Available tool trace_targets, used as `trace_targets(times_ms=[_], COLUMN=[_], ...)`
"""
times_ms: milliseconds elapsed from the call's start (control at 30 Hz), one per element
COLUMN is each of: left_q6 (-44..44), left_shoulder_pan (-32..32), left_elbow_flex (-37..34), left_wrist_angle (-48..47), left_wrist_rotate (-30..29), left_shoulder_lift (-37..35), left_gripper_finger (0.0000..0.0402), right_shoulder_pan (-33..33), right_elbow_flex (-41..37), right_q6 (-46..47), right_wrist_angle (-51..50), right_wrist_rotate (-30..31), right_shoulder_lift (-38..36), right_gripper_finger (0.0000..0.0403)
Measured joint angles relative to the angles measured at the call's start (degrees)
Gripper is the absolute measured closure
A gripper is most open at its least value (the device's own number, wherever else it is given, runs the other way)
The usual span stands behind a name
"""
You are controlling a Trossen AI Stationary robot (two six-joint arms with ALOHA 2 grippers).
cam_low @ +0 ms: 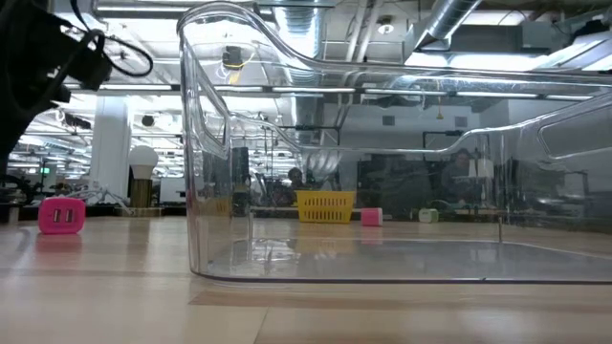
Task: Pick & Place Office items
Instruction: Put the red charger adapter on the top into the transparent bin
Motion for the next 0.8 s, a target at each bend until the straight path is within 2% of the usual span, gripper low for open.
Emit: trace_targets(times_ms=[200, 433, 800], left_q6=[0.2, 1.3, 0.6], left_shoulder_pan=[0.0, 0.0, -0.2], left_elbow_flex=[1.9, 6.7, 6.8], left_wrist_angle=[2.2, 0.9, 0.3], left_wrist_rotate=[2.3, -1.2, -2.2], left_shoulder_lift=[2.7, 2.6, 2.7], left_gripper_finger=[0.0113, 0.0094, 0.0061], right_shoulder_pan=[0.0, 0.1, 0.2], right_elbow_flex=[0.0, 0.0, 0.0], right_q6=[0.0, 0.0, 0.0], right_wrist_angle=[0.0, 0.1, 0.4], right_wrist_rotate=[0.0, 0.0, -0.9], right_shoulder_lift=[0.0, 0.0, 0.0], right_gripper_finger=[0.0202, 0.0202, 0.0202])
